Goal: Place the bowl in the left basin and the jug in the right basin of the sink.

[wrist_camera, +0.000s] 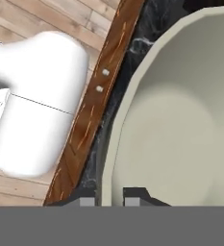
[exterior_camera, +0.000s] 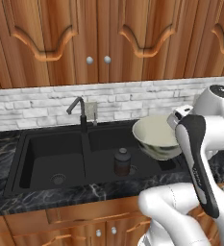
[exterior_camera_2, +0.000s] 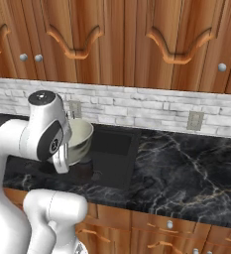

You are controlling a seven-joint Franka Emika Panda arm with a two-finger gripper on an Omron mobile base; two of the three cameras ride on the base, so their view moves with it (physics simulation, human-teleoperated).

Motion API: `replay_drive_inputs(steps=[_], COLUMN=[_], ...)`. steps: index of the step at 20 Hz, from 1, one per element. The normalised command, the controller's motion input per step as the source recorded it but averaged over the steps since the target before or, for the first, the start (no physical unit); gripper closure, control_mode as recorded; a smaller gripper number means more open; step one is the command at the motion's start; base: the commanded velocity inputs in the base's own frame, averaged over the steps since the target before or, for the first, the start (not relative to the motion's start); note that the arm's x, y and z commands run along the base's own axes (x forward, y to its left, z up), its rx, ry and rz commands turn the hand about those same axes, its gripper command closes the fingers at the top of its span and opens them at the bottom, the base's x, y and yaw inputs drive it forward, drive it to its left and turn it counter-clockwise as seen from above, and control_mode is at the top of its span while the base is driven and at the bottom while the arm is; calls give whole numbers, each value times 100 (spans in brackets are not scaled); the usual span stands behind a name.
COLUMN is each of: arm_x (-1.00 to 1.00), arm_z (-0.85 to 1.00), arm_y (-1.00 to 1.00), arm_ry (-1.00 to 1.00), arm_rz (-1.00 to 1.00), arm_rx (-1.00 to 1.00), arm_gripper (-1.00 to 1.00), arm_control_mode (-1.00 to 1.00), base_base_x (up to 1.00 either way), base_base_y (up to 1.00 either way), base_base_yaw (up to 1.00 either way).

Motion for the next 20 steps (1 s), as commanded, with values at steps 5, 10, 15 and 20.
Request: replay_drive_inputs(steps=[5,10,15,20], arm_x=[-1,0,0,0], arm_z=[10,4,2,0], arm_y=[61,62,59,59], arm_ry=[4,9,12,9], arm_rz=[8,5,5,4], arm_rx=[0,0,0,0], arm_gripper=[100,100,100,100], arm_control_mode=[-100,-100,-100,-100], base_base_x=[0,0,0,0], base_base_y=[0,0,0,0], base_base_yaw=[0,0,0,0])
